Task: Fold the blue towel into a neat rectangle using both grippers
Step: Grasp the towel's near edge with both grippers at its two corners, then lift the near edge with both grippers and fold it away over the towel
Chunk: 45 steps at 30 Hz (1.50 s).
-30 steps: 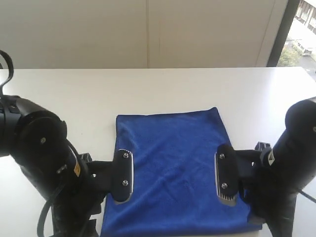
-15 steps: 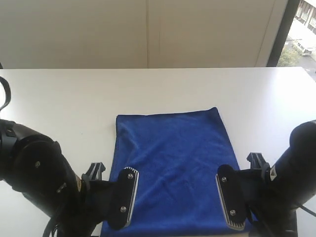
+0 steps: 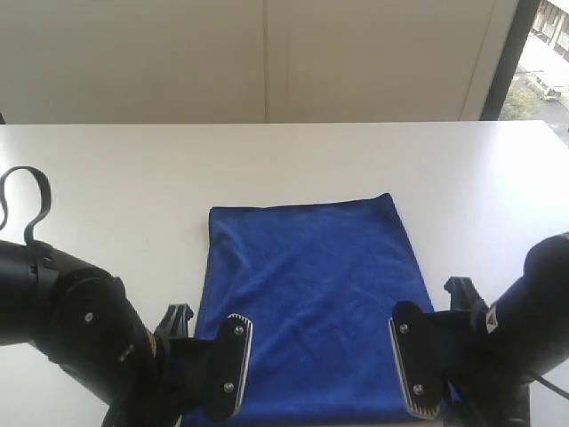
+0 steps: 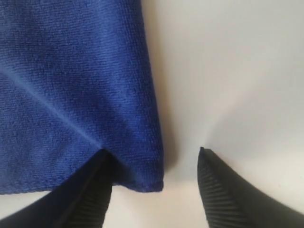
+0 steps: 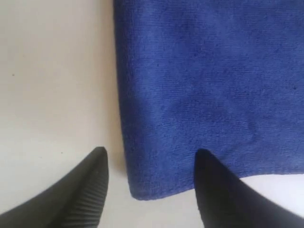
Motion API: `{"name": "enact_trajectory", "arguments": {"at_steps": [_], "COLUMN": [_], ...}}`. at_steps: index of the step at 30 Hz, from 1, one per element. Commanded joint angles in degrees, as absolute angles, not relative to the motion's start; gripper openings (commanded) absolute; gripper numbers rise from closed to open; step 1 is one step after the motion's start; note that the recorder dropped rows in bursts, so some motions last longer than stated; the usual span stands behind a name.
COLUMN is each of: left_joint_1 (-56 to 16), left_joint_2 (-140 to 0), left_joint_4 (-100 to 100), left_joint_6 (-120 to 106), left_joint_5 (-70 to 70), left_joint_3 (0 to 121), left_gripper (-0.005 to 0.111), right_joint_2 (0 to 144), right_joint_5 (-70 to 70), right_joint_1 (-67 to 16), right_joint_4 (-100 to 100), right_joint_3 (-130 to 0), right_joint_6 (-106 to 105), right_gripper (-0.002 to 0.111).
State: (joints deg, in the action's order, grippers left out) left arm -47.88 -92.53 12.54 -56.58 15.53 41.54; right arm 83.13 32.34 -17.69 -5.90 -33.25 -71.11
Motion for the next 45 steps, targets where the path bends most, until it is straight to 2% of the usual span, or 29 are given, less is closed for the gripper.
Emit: {"name": "enact_trajectory", "arguments": {"at_steps": [1, 21, 24, 29, 32, 34, 35, 37, 41, 45], "left_joint_1": [-48.1, -48.1, -48.1, -48.1, -48.1, -48.1, -48.1, -48.1, -48.1, -48.1], "left_joint_2": [-92.7, -92.7, -92.7, -92.7, -92.2, -90.7, -89.3, -87.4, -82.5, -79.9], "left_joint_4": [13.5, 13.5, 13.5, 13.5, 13.5, 13.2, 13.2, 13.2, 12.5, 11.5], "left_joint_6": [-56.8, -56.8, -56.8, -56.8, -56.8, -56.7, -56.2, -55.9, -54.3, -53.7], "left_joint_5": [16.2, 16.3, 16.3, 16.8, 18.3, 21.8, 24.3, 26.6, 29.2, 31.3], "left_joint_3": [41.1, 41.1, 41.1, 41.1, 41.1, 41.1, 41.2, 41.2, 41.2, 41.2], "left_gripper": [0.059, 0.058, 0.052, 0.032, 0.009, 0.0, 0.0, 0.0, 0.0, 0.0], "right_joint_2": [83.6, 88.0, 89.0, 89.5, 89.4, 88.0, 86.1, 83.1, 75.9, 71.4], "right_joint_5": [30.7, 25.4, 25.2, 25.6, 28.2, 30.5, 31.1, 32.1, 39.3, 38.9], "right_joint_1": [-17.8, -17.8, -17.8, -17.8, -17.8, -17.8, -17.8, -18.7, -23.1, -25.6], "right_joint_4": [-6.0, -5.8, -5.8, -5.8, -5.8, -5.8, -6.0, -6.6, -7.0, -6.7], "right_joint_3": [-31.8, -28.5, -28.5, -28.5, -28.5, -28.7, -28.7, -28.7, -28.8, -29.3], "right_joint_6": [-71.9, -71.9, -71.9, -71.9, -71.9, -71.9, -71.9, -71.1, -66.8, -62.9], "right_gripper": [0.052, 0.05, 0.04, 0.025, 0.015, 0.009, 0.003, 0.0, 0.0, 0.0]}}
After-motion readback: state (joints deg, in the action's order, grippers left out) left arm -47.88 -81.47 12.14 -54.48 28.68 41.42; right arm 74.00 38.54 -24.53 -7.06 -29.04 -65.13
